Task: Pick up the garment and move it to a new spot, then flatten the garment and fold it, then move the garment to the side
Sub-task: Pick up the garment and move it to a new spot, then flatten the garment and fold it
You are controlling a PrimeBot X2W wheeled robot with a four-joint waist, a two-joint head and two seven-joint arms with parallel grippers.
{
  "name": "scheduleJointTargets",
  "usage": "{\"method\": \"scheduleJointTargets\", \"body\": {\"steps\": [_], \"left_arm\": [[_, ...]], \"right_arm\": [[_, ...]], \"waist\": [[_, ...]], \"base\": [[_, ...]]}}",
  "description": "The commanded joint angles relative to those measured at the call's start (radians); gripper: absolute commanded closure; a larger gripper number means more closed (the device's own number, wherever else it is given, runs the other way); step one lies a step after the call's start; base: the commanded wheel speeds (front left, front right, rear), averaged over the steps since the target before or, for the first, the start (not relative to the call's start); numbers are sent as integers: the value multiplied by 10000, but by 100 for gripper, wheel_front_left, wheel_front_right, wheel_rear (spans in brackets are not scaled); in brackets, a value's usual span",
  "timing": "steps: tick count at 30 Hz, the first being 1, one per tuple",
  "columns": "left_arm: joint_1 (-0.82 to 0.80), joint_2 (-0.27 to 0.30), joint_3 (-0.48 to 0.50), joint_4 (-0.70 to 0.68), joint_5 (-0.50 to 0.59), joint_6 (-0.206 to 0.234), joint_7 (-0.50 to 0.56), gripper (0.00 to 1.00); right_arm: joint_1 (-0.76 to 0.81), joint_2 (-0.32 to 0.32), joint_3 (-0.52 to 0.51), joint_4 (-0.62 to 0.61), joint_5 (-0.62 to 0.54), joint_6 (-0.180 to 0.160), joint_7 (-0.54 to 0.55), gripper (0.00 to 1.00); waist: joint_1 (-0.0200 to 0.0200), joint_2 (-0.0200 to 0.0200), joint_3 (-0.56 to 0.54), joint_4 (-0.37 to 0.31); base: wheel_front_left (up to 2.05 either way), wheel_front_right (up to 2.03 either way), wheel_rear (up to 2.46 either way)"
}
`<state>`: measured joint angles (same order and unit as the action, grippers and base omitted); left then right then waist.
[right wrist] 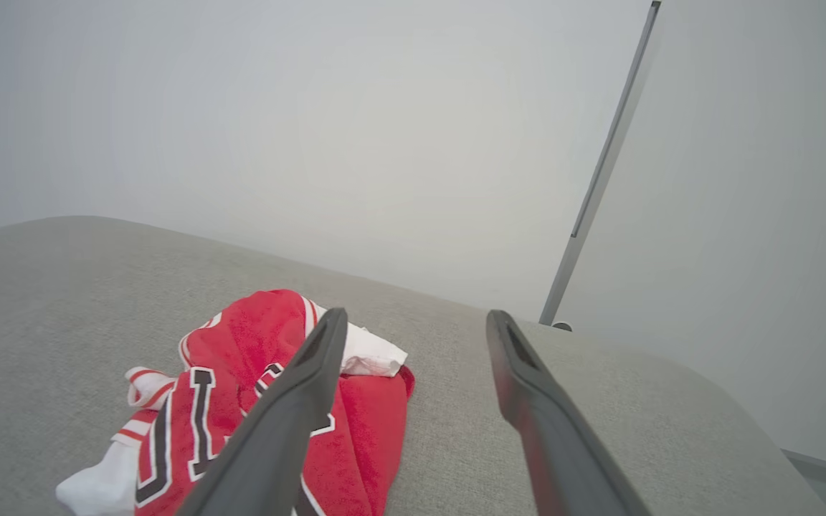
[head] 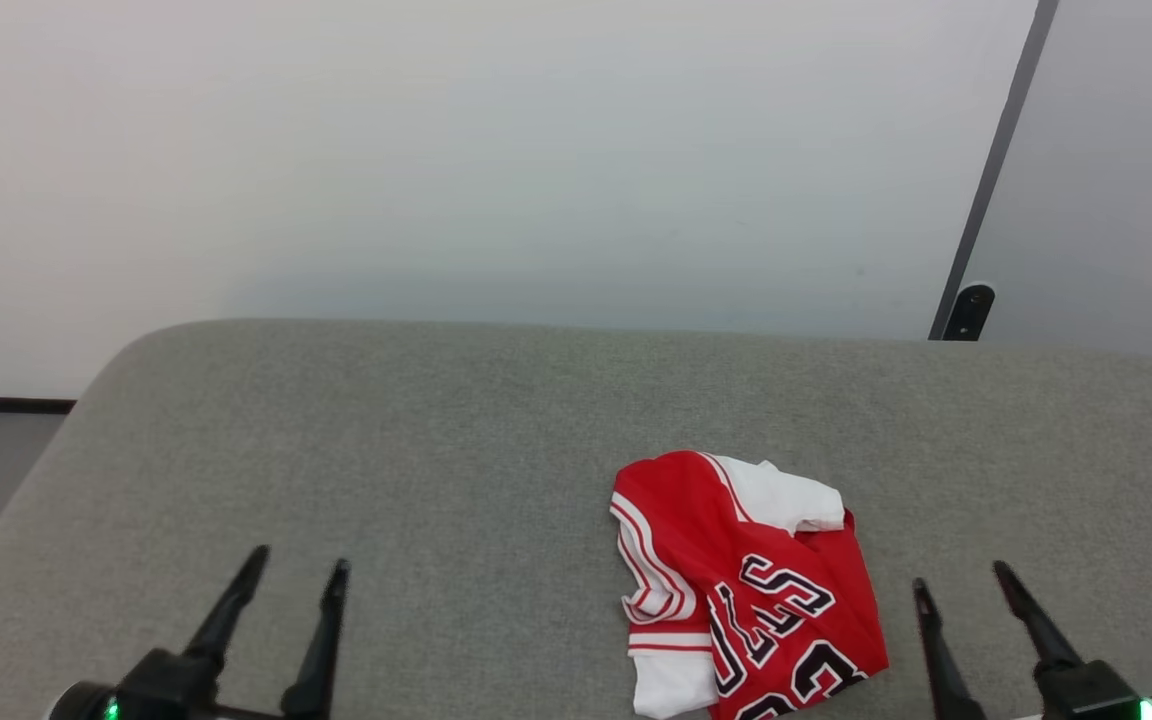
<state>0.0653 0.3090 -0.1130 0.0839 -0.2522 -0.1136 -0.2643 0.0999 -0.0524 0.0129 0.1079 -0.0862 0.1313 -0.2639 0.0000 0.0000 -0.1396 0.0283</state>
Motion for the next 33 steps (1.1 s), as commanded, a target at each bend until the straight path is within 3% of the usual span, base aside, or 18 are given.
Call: {"method": "scheduleJointTargets", "body": {"steps": [1,9,16,33], "left_arm": [[243,-189,270,-210,257,-15,-1,0],[1108,-827,1345,-878,677,-104,-1,0],[1198,-1155,1594,-1039,823,-164,-1,0],[1157,-922,1193,-1008,666,-175,-1,0]], "right_arm": [[206,-36,-164,-77,-74,-8,-10,0],[305,-180,-709,-246,-90,-10,-10,0],[195,-215,-793,-336,-50,-8,-10,0],[151,-164,-549,-257,-52,-10,-10,0]], "waist": [[0,0,33,-66],[0,0,144,-455],[0,0,348,-862],[0,0,406,-809]], "base": [[0,0,0],[0,0,0],[0,0,0],[0,0,0]]}}
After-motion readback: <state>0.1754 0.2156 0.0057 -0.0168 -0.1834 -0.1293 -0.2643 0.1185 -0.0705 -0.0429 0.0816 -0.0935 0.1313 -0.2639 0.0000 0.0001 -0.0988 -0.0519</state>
